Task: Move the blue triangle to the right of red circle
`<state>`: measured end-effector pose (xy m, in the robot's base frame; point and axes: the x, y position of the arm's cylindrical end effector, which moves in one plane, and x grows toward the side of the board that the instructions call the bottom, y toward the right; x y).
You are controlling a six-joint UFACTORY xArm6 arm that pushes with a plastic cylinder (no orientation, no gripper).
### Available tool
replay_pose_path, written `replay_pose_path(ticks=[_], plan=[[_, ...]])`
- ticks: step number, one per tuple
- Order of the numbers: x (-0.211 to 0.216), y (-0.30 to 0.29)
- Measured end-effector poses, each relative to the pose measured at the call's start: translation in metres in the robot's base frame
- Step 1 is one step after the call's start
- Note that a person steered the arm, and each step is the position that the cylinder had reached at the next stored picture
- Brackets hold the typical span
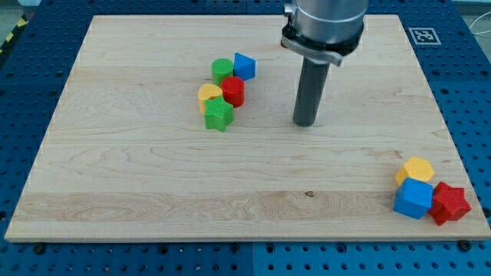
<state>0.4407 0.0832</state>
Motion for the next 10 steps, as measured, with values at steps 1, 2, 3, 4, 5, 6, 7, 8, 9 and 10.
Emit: replay_pose_path(ticks=[1,2,3,4,5,6,7,8,9,10], plan=[[-0.026,-0.001],[-0.050,-0.010],[-0.070,-0.026],[-0.091,-0.045],[-0.115,-0.062],[-0.137,-0.066],[-0.144,-0.081],[-0.142,-0.092],[-0.126,-0.092],[-0.102,-0.088]])
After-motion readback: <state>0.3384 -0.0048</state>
